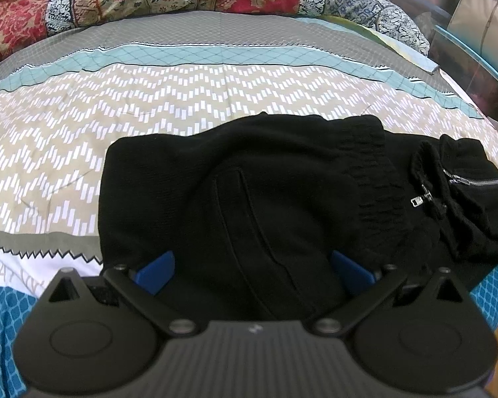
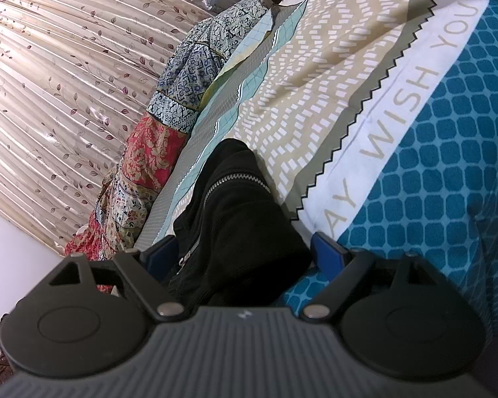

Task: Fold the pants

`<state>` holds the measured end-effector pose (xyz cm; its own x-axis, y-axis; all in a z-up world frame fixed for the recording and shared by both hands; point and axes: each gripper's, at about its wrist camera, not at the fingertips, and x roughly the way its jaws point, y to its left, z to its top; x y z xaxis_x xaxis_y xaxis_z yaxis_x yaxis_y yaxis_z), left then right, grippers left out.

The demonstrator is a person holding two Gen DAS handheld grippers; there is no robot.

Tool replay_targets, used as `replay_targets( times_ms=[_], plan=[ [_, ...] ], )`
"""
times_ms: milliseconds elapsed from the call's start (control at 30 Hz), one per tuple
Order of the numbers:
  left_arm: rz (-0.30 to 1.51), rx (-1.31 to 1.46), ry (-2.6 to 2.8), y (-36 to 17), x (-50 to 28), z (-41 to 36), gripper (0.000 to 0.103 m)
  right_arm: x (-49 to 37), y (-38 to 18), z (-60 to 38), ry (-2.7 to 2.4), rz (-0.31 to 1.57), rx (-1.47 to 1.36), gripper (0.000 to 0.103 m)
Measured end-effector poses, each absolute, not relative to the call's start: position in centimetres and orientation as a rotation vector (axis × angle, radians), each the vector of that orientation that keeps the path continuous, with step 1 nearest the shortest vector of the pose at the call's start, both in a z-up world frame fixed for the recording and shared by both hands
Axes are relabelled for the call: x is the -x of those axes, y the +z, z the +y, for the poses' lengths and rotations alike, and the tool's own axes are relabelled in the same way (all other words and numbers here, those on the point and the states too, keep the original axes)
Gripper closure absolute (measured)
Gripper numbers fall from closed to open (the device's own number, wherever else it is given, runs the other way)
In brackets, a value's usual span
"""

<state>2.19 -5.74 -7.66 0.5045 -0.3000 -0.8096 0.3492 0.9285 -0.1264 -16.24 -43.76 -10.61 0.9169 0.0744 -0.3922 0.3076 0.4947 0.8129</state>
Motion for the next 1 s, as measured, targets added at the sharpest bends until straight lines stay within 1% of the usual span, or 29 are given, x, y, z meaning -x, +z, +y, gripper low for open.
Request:
replay_targets(
  times_ms=[767, 1000],
  plan=[
    [0.965, -0.053, -0.391, -7.6, -2.3, -5.6, 0.0, 16.2, -10.6, -43.6, -0.147, 0.407, -1.05, 0.015],
    [1.009, -0.081, -0.374, -6.0, -2.9, -6.0, 0.0, 15.7, -10.3, -43.9, -0.145, 0.449, -1.054, 0.015]
  ],
)
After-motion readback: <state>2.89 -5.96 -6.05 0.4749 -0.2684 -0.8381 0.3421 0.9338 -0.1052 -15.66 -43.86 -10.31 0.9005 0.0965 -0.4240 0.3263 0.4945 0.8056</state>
